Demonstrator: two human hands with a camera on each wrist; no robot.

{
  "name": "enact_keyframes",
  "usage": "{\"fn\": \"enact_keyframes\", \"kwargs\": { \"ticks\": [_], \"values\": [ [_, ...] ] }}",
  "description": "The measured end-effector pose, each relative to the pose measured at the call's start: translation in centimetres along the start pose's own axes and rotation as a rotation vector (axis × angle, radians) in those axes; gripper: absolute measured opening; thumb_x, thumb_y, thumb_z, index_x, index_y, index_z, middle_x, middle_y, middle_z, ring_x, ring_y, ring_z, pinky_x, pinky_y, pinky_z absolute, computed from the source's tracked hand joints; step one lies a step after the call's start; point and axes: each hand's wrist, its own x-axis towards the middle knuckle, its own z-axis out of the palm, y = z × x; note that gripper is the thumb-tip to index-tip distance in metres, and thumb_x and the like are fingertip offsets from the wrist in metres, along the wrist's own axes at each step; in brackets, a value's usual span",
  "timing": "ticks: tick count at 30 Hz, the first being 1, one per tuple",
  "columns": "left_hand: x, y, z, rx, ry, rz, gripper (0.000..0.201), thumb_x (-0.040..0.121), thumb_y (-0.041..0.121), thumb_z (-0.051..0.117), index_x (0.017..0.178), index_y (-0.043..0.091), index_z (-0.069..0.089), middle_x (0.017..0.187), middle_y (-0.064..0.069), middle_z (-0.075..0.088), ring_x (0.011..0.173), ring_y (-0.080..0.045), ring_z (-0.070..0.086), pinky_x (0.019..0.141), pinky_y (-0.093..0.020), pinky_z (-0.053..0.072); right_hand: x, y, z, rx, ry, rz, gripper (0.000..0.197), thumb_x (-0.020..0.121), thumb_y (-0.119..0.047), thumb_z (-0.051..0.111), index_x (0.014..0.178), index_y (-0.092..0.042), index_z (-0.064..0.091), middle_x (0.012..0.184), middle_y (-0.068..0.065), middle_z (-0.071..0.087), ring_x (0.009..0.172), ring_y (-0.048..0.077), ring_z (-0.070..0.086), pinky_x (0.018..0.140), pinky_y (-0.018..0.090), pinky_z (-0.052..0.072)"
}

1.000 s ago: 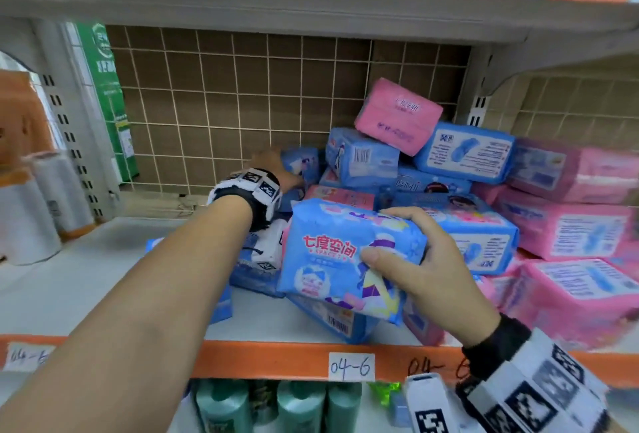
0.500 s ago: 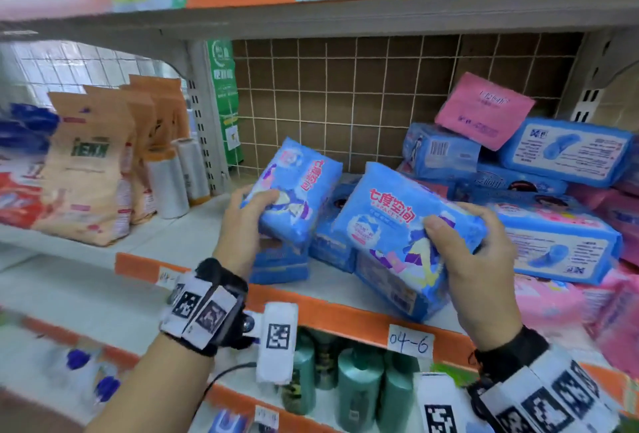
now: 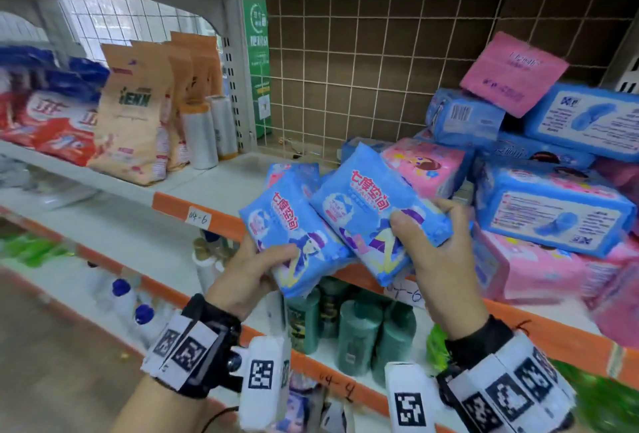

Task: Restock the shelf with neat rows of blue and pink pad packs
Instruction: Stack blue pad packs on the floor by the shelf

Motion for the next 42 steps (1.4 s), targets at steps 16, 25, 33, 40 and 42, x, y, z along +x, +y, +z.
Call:
{"fn": "enact_keyframes", "kwargs": {
  "ticks": [16, 25, 33, 40, 42],
  "values": [
    [-14.0, -11.3, -1.1, -0.226, 0.627, -0.231, 0.052, 0.075, 0.042, 0.055, 0.119, 0.015, 0.060, 0.110, -0.013, 0.069, 0.096, -0.028, 0.068, 0.072, -0.037, 0.057, -12.5, 8.0, -0.5, 0.129, -0.451, 0.459, 0.048, 0.062, -0.040, 0.075, 0.097, -0.022, 0.046, 0.097, -0.001, 0.067, 0.084, 0.016, 0.070, 0.069, 0.038, 0.057],
    [-17.9, -14.4, -7.3, -0.446, 0.809, -0.343, 0.068, 0.075, 0.037, 0.056, 0.134, 0.007, 0.046, 0.133, -0.023, 0.051, 0.126, -0.041, 0.043, 0.105, -0.059, 0.033, -17.8, 13.4, 6.4, 0.240, -0.415, 0.882, 0.056, 0.059, -0.028, 0.081, 0.103, -0.024, 0.048, 0.096, 0.000, 0.072, 0.086, 0.022, 0.070, 0.066, 0.034, 0.056],
    [-21.6, -12.9, -17.5, -0.465, 0.753, -0.404, 0.091, 0.047, 0.027, 0.086, 0.126, 0.000, 0.050, 0.120, -0.028, 0.058, 0.107, -0.044, 0.056, 0.090, -0.059, 0.046, -22.1, 15.7, 16.0, 0.212, -0.469, 1.305, 0.072, 0.064, -0.044, 0.071, 0.127, -0.013, 0.055, 0.121, 0.013, 0.064, 0.113, 0.033, 0.059, 0.102, 0.054, 0.041],
    [-23.7, -17.4, -28.9, -0.450, 0.962, -0.520, 0.060, 0.049, 0.015, 0.077, 0.102, -0.004, 0.058, 0.100, -0.028, 0.062, 0.081, -0.036, 0.062, 0.090, -0.061, 0.044, -24.0, 25.8, 20.7, -0.047, -0.304, 1.385, 0.036, 0.077, -0.024, 0.066, 0.112, -0.015, 0.058, 0.087, 0.003, 0.074, 0.070, 0.014, 0.070, 0.056, 0.024, 0.054],
    [-23.6, -20.7, -31.0, -0.441, 1.026, -0.566, 0.054, 0.061, 0.011, 0.077, 0.107, -0.007, 0.057, 0.104, -0.029, 0.062, 0.084, -0.036, 0.062, 0.088, -0.057, 0.049, -24.7, 30.4, 21.1, -0.184, -0.317, 1.351, 0.032, 0.082, -0.016, 0.063, 0.112, -0.017, 0.051, 0.084, 0.002, 0.070, 0.066, 0.011, 0.069, 0.052, 0.021, 0.051]
  ]
}}
